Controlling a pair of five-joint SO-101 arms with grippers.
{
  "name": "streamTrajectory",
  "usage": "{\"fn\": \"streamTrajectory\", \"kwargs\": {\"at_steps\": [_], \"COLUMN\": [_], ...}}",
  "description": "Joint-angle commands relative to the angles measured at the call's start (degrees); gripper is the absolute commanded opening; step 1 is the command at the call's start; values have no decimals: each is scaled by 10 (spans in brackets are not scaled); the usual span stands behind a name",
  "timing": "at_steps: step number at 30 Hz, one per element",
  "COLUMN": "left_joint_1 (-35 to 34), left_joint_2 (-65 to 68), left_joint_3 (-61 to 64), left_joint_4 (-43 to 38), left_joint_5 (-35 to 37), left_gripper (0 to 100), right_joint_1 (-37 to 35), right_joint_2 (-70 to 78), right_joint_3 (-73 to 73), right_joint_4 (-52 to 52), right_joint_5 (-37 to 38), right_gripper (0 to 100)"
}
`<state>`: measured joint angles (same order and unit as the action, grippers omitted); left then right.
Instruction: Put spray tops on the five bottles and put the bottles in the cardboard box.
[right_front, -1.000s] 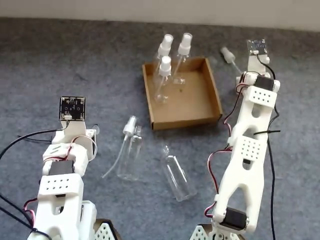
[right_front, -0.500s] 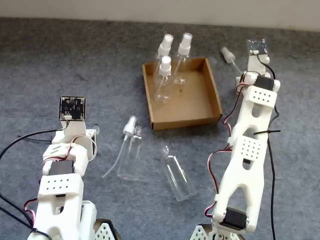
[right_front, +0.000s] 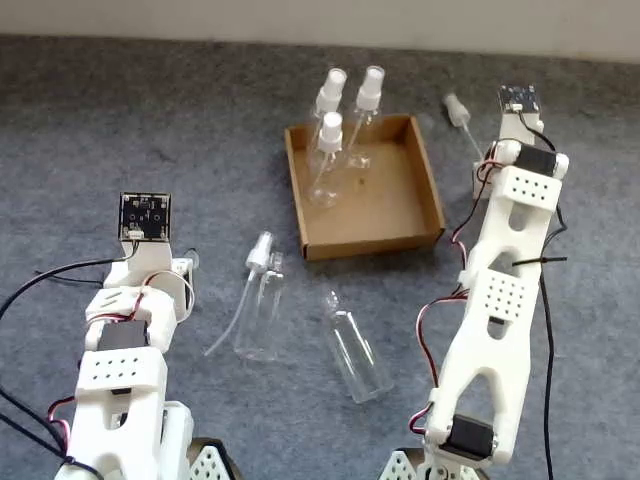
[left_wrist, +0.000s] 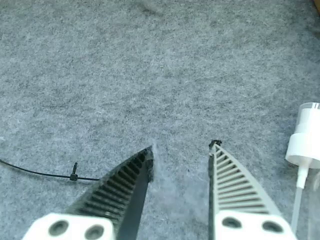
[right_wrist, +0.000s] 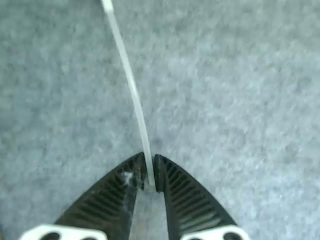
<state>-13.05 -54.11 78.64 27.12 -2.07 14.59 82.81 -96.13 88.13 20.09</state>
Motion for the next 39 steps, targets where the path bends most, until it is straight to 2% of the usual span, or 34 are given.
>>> {"fn": "streamTrajectory", "kwargs": {"at_steps": [1, 4, 10, 19, 27, 31, 34, 37, 39], "left_joint_1": [9, 9, 9, 9, 9, 9, 9, 9, 9], "left_joint_2": [-1, -1, -1, -1, -1, -1, -1, -1, -1], "left_joint_3": [-2, -2, -2, -2, -1, -1, -1, -1, -1], "left_joint_4": [-11, -11, -11, -11, -11, -11, -11, -11, -11], "left_joint_5": [4, 4, 4, 4, 4, 4, 4, 4, 4], "left_gripper": [174, 174, 174, 174, 174, 174, 174, 174, 174], "right_joint_1": [3, 2, -22, -36, -49, -58, -64, -65, -67], "right_joint_2": [-38, -46, -56, -43, 68, 112, 114, 113, 106], "right_joint_3": [-26, -26, -26, -20, -22, -25, -21, -25, -25], "right_joint_4": [51, 60, -27, -294, -525, -545, -540, -492, -465], "right_joint_5": [-4, -7, -6, -6, -4, -4, -4, -4, -4], "right_gripper": [3, 3, 11, 11, 11, 18, 86, 146, 152]}}
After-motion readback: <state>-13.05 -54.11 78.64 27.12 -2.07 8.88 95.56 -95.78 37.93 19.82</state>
